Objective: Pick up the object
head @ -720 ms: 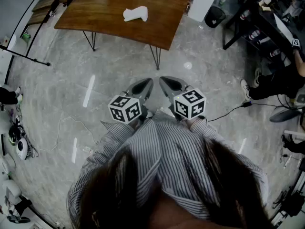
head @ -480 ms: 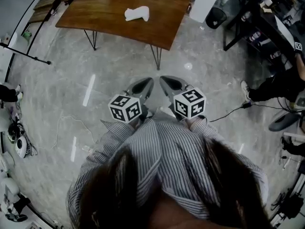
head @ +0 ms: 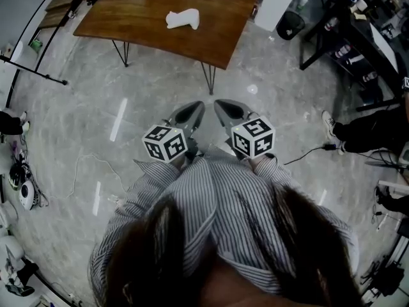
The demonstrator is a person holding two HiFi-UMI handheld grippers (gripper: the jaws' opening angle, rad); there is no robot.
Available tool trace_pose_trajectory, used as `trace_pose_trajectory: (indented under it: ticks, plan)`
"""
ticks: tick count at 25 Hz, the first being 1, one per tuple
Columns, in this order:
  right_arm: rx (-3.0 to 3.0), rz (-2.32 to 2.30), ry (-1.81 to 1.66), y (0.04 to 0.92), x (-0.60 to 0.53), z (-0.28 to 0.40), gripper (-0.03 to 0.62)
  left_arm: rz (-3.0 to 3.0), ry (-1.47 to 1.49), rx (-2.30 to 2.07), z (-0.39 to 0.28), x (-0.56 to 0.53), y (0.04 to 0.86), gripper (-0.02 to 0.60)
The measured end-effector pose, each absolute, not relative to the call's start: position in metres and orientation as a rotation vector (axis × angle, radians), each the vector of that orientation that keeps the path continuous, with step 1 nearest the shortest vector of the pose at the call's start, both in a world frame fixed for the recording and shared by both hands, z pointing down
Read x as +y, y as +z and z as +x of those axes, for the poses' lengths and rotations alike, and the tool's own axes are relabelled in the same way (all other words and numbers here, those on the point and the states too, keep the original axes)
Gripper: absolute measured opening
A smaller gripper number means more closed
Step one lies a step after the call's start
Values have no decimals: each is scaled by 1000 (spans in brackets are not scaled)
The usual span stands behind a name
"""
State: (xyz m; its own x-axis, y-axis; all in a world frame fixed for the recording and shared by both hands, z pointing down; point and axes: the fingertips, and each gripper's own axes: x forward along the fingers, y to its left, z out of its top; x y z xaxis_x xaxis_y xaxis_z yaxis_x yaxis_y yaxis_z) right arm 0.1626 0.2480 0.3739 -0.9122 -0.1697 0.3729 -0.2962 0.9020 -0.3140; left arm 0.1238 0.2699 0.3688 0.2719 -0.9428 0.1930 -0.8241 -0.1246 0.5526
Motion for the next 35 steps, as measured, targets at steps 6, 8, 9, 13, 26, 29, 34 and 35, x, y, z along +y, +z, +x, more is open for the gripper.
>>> trace_pose_trajectory:
  ticks: [6,8,9,13,26,29,34,35]
  plan:
    - [-2739,317,479,378,242,168,0,1962,-322,-1553,135,260,378,-2]
    - [-2733,300,454,382,244,168,0,1947,-321,-1529,137,256,384,-2]
    - [-2730,293,458,383,243,167,0,1943,-322,-1527,136,253,384,-2]
    - [-2757,281,516,381,227,161,0,1939,-316,-1534,123,239,388,-2]
    - [-2822,343,687,371,106,57,0,1992,-266,-1438,21,124,395,-2]
    - [-2823,323,685,368,84,17,0,2029,-232,-1380,-9,95,390,-2]
    - [-2826,342,649,366,45,-42,0,2056,-203,-1362,-66,52,384,-2]
    - [-2818,359,663,367,37,-49,0,2053,-205,-1357,-75,45,384,-2]
